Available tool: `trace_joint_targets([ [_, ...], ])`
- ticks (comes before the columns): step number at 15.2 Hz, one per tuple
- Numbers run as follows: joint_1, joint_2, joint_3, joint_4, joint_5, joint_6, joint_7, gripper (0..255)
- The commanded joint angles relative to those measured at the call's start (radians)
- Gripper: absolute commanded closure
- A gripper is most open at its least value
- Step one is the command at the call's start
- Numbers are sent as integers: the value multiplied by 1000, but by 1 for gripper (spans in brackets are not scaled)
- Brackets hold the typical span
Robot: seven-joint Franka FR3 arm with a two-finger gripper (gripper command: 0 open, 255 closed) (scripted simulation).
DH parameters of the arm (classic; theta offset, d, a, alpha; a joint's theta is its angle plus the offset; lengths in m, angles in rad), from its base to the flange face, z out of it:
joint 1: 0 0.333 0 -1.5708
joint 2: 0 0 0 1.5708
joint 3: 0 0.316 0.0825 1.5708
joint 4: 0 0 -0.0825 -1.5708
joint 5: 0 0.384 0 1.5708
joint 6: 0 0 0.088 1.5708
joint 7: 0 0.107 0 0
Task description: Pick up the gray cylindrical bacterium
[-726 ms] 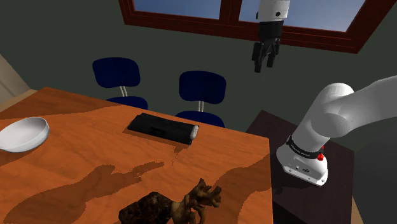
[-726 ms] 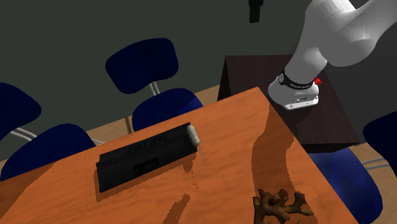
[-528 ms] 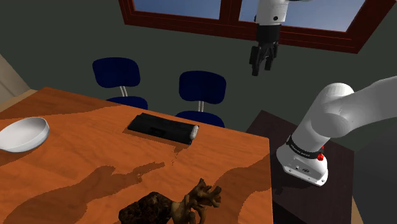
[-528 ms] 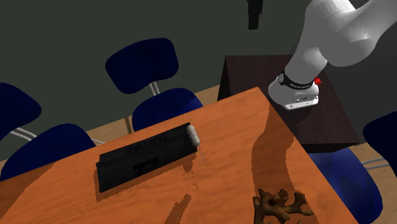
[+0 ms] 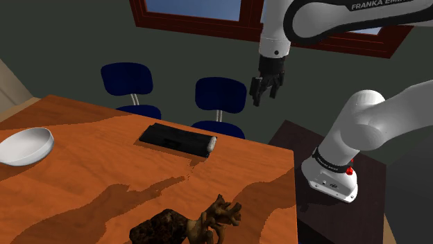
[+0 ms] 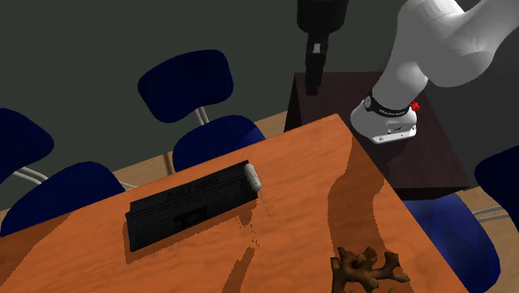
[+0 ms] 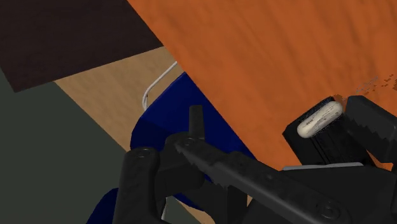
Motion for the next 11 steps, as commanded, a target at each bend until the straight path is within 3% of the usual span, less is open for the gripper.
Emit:
trace_joint_targets([
  [1, 8, 38, 49, -18, 20, 85, 46, 0],
  [7, 17, 196, 203, -39, 46, 336, 197, 0],
  [11, -8, 343, 312, -16, 9, 500, 323, 0],
])
